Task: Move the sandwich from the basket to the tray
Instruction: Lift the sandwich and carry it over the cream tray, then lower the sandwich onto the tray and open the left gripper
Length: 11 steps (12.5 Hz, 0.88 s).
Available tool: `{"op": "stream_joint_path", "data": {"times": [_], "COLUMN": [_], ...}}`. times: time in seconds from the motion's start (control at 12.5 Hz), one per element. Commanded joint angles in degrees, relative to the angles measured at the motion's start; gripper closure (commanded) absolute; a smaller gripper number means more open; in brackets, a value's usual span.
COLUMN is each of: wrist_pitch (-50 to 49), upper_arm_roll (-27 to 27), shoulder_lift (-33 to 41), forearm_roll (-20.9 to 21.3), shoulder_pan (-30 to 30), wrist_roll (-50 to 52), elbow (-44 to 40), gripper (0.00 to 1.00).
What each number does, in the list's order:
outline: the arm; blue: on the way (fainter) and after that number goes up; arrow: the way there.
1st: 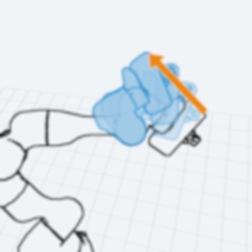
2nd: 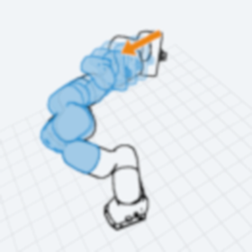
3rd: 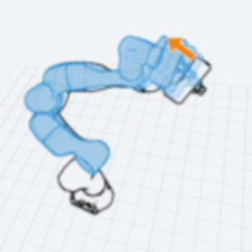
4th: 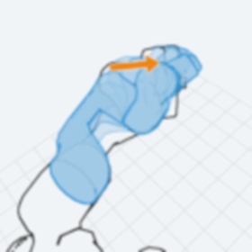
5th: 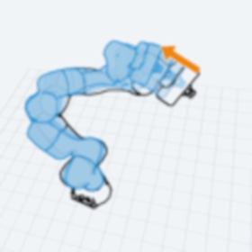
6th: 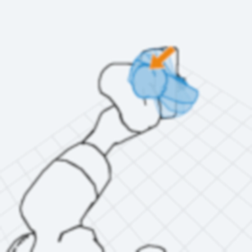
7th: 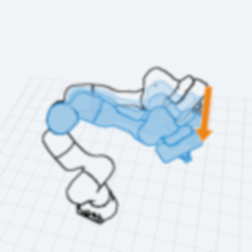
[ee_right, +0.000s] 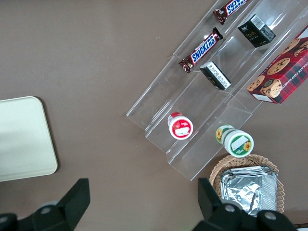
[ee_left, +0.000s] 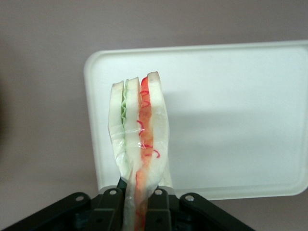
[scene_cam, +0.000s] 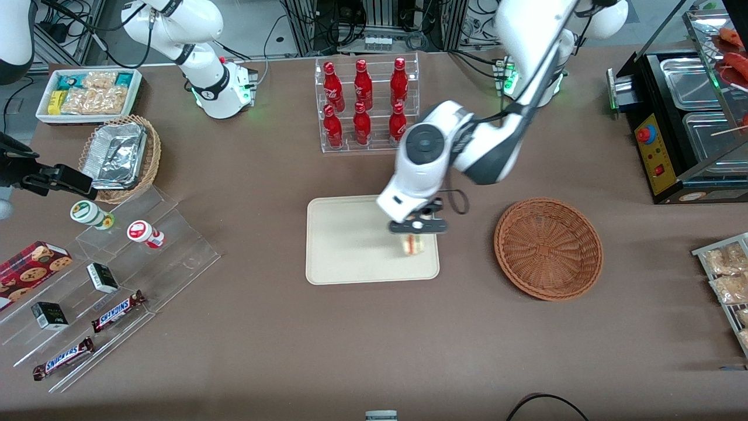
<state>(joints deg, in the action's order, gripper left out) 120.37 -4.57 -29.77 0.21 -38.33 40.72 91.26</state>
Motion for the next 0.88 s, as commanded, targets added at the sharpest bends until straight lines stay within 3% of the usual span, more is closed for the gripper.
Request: {"op": "stream_joint_path", "data": {"times": [0.0,0.32,0.8], "wrist_pitch": [0.7,8.3,8.0], "upper_arm_roll": [0.8,0.9,0.9], "shoulder_lift": [-5.6,-11.2,-14.7], "forearm_roll": [0.1,0.8,0.8], "shoulder_pan": [-3.1,-5.7,-5.9], "wrist_roll": [1.5,0.8,0.0], "elbow": [-6.3,-8.4,-11.2], "gripper": [0.98,0.98,0.98]}}
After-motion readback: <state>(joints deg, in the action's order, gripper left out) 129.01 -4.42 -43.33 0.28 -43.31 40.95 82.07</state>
